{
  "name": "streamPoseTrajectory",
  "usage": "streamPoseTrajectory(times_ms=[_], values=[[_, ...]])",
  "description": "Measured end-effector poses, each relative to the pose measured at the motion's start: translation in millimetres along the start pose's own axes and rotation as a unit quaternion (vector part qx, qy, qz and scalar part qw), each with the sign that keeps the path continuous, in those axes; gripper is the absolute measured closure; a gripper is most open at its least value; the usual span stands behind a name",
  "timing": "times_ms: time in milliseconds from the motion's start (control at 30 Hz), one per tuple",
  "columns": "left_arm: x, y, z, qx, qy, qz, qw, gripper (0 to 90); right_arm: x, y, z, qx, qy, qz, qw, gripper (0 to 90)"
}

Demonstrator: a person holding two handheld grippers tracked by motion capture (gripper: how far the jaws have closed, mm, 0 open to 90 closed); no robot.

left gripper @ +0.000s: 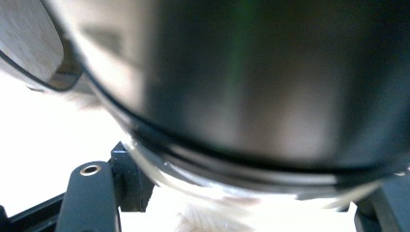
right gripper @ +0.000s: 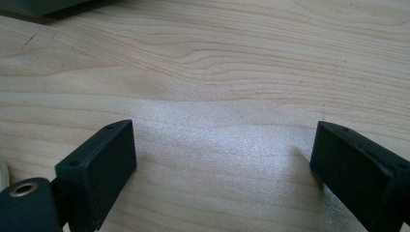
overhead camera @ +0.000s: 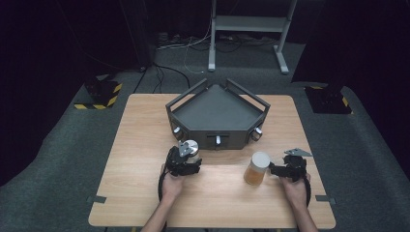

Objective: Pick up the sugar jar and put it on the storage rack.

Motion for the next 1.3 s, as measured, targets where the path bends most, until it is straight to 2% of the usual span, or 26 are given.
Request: streamPoseTrajectory(times_ms=[233,367,400,667,900,1000,1300], values=[[-6.6,24.1,-8.3,0.0,-0.015,0.001,0.9999,31.1,0.0,0.0,0.0,0.0,0.0,0.0,1.0,8.7],[-9.4,41.4,-12.1,0.004,-0.035,-0.023,0.9991,31.2,0.0,0.0,0.0,0.0,0.0,0.0,1.0,8.7],[-11.2,46.5,-13.4,0.004,-0.038,-0.022,0.999,31.2,0.0,0.0,0.0,0.0,0.0,0.0,1.0,8.7],[-24.8,77.1,-15.8,0.002,-0.046,-0.006,0.9989,31.2,-0.1,-0.1,0.0,0.0,0.0,0.0,1.0,8.8],[-30.1,99.1,-12.7,0.0,-0.056,-0.016,0.9983,31.2,-0.1,-0.1,-0.1,0.0,0.0,0.0,1.0,8.8],[-33.1,107.0,-11.5,-0.001,-0.053,-0.011,0.9985,31.1,-0.2,-0.1,0.0,0.0,0.0,0.0,1.0,8.8],[-39.8,126.3,0.4,-0.008,-0.048,-0.017,0.9987,31.2,-0.3,-0.2,-0.1,0.0,0.001,0.001,1.0,8.8]])
Point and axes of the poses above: each handheld gripper's, and its own axes: z roughly forward along the jaws, y roughly out of its top, x roughly to its left, the point moved 9 cm from there along z, roughly forward along the jaws, and after that the axes turned 11 degrees about -z, right-handed, at the moved point
